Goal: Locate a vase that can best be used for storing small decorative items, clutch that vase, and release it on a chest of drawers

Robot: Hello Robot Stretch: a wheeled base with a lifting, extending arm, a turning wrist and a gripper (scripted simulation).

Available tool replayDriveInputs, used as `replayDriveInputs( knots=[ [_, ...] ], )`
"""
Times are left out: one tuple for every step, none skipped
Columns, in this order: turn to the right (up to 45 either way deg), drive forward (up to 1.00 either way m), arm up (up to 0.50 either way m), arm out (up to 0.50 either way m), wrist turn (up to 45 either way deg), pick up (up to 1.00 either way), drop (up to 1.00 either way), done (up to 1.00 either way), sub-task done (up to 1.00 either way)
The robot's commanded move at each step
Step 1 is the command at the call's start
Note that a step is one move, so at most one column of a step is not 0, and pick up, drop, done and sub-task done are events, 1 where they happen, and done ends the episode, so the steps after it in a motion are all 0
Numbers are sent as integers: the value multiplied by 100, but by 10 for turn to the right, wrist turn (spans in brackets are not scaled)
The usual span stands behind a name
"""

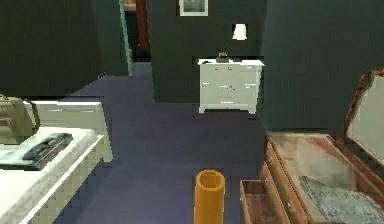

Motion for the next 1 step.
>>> replayDriveInputs(
  knots=[
    [60, 0, 0, 0, 0, 0, 0, 0, 0]
  ],
)
